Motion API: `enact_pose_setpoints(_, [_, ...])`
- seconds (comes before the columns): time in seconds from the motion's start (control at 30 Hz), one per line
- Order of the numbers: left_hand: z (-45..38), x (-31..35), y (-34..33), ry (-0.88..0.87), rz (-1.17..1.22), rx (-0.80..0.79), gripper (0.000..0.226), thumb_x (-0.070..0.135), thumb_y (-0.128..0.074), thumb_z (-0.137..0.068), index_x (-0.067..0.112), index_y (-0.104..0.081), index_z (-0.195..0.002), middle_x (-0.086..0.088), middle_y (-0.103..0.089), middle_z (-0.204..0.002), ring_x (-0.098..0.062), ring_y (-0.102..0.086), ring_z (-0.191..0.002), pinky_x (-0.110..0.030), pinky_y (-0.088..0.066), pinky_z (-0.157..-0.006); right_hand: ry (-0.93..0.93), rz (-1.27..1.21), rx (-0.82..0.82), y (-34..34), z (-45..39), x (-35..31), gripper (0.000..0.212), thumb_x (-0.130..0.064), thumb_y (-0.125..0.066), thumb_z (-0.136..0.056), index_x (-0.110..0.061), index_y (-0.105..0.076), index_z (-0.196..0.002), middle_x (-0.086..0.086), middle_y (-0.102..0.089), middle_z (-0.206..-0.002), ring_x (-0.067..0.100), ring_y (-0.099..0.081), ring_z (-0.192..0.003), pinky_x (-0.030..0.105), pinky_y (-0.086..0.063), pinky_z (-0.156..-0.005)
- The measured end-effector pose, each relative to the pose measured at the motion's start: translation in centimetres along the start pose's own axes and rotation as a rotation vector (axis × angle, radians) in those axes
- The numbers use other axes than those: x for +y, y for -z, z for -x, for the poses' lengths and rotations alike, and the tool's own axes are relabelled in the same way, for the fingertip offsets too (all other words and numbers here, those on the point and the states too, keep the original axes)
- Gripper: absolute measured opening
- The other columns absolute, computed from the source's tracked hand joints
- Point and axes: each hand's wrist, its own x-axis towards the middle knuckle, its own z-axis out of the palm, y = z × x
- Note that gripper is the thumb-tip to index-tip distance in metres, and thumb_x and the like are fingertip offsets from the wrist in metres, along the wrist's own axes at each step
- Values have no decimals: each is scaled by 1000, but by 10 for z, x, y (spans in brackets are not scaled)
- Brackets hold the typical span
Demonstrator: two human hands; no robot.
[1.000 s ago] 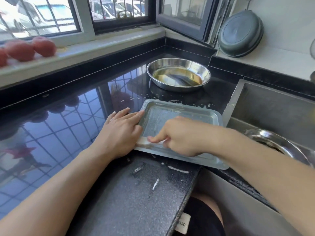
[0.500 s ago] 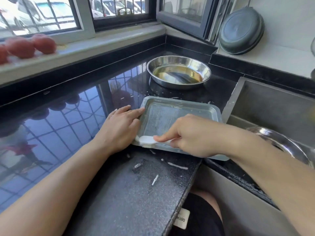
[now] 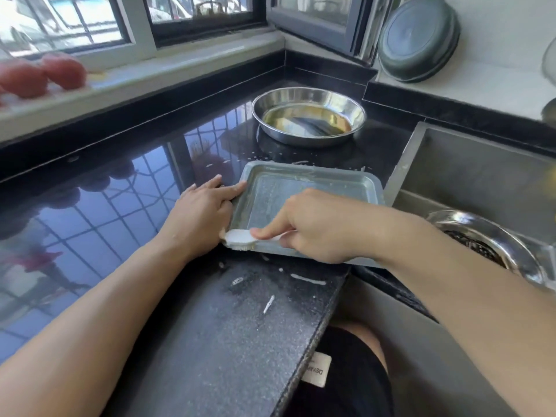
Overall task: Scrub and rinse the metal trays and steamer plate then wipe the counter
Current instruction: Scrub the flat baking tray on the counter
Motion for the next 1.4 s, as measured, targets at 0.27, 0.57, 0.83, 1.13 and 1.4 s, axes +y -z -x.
enact_pose_setpoints(0.27, [2, 2, 1, 6, 26, 17, 51, 22, -39, -105, 37, -49, -153, -8, -37, -165, -13, -23, -156, -35, -17, -125, -115, -110, -31, 23, 71, 68, 41, -30, -61, -100, -66, -59, -120, -25, -70, -91, -2, -61, -85, 17, -46, -85])
enact_pose_setpoints(0.57, [-1, -6, -12, -68, -91, 74, 53, 27, -43, -102, 32, -48, -155, 14, -47, -158, -11, -24, -156, -44, -15, -129, -46, 118, -18, -2, 22, 32, 39, -32, -50, -104, -60, -54, -132, -14, -52, -76, 15, -52, -85, 35, -48, -83])
enact_pose_setpoints(0.83, [-3, -7, -13, -87, -27, 62, 50, 27, -41, -104, 33, -49, -153, 15, -47, -157, -10, -22, -157, -41, -18, -128, -116, 65, -194, 9, 38, 51, 39, -33, -54, -104, -64, -55, -128, -1, -67, -88, 9, -54, -79, 16, -43, -75])
enact_pose_setpoints(1.13, [-4, -7, -17, -92, -65, 64, 49, 30, -36, -107, 35, -47, -155, 19, -44, -158, -9, -18, -158, -42, -13, -129, -146, 93, -92, 13, 1, 37, 43, -23, -49, -105, -52, -56, -135, -9, -70, -119, 15, -56, -104, 35, -48, -97])
enact_pose_setpoints(1.4, [-3, -7, -16, -91, -60, 67, 50, 27, -35, -106, 33, -46, -155, 17, -42, -160, -10, -18, -158, -43, -11, -130, -103, 100, -20, -4, 6, 26, 54, -20, -48, -100, -60, -50, -135, -13, -54, -85, 21, -57, -98, 38, -50, -88])
